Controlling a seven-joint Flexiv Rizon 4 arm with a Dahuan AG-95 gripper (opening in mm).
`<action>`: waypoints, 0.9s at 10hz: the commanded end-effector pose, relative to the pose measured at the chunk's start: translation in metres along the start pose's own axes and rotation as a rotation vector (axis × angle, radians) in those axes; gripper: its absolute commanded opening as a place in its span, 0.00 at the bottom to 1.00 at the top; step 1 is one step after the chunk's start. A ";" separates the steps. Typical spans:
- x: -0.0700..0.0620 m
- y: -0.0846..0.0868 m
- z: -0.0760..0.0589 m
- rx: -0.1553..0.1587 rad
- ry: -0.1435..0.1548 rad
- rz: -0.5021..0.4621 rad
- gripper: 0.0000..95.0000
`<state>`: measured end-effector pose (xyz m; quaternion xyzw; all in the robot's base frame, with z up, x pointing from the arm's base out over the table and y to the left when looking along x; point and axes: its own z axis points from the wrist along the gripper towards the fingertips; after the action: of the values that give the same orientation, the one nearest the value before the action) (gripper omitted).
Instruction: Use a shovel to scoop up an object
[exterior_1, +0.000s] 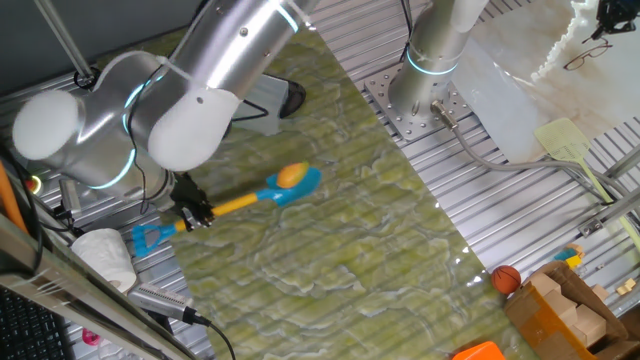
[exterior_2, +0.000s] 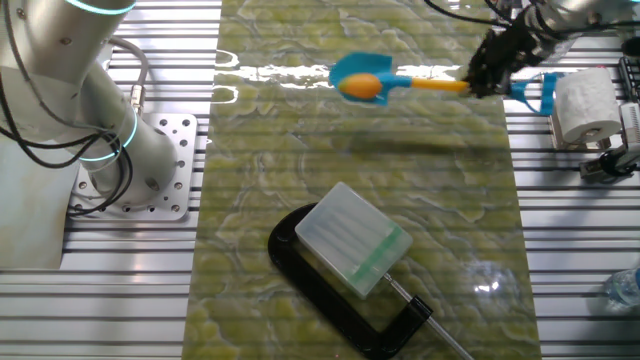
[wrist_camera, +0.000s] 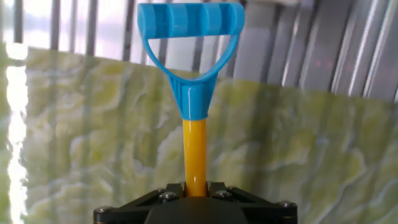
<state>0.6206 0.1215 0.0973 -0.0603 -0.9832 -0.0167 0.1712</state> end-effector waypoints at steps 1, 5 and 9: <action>0.013 0.015 0.005 0.000 -0.004 0.042 0.00; 0.028 0.038 0.018 0.041 -0.006 0.095 0.00; 0.042 0.050 0.029 0.090 -0.039 0.077 0.00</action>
<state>0.5787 0.1781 0.0854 -0.0907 -0.9830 0.0355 0.1555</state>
